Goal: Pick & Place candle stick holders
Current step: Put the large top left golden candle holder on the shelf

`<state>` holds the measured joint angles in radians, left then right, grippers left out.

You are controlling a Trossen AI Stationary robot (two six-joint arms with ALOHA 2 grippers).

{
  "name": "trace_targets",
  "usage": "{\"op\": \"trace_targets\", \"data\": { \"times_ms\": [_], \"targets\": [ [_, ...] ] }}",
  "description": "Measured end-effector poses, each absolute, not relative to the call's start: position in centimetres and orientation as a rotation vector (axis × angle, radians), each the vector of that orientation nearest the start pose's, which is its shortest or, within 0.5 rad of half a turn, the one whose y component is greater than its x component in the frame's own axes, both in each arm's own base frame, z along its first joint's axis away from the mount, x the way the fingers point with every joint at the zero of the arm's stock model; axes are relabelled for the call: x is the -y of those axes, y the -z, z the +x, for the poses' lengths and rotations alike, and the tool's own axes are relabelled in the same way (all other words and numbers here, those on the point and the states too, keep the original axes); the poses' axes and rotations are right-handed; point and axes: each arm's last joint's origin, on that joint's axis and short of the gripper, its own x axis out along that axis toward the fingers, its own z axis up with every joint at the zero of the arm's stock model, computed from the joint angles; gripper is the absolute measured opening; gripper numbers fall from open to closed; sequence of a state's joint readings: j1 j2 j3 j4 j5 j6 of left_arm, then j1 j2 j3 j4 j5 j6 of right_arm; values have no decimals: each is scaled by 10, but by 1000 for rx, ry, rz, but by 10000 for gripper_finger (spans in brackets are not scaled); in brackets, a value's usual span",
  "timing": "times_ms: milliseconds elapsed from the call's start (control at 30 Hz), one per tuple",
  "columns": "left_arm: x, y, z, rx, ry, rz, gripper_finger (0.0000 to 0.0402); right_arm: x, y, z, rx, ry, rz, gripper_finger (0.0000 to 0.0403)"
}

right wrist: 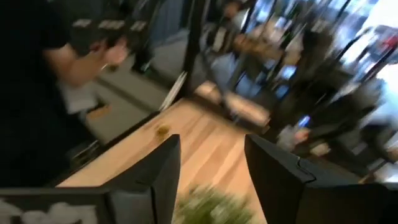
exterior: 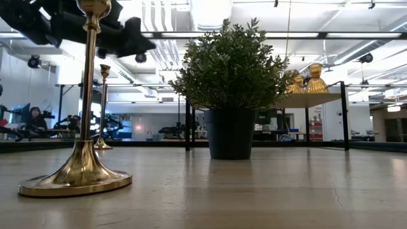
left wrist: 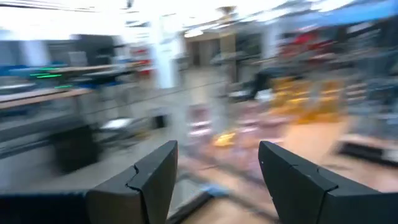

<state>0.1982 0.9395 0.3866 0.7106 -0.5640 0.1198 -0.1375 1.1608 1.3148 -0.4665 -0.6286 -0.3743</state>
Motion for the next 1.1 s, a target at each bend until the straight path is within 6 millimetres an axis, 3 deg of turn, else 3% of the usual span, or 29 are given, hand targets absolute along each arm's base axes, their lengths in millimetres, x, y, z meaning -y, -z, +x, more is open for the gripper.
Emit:
{"op": "trace_targets", "data": {
  "times_ms": [300, 567, 700, 867, 1100],
  "targets": [
    [-31, -249, 174, -133, -1186, 126, 229, 10, -382, 235, -347, -568, -160, 137],
    [8, -260, 170, -44, -1068, -22, 229, 11, -371, 236, -385, -550, -153, 118],
    [20, -253, 162, -33, -1120, -38, 229, 11, -368, 236, -396, -545, -151, 112],
    [21, -234, 150, 8, -1179, -87, 229, 12, -362, 236, -418, -513, -162, 105],
    [8, -206, 137, -14, -1247, -118, 229, 17, -359, 236, -443, -435, -176, 100]
  ]
}}
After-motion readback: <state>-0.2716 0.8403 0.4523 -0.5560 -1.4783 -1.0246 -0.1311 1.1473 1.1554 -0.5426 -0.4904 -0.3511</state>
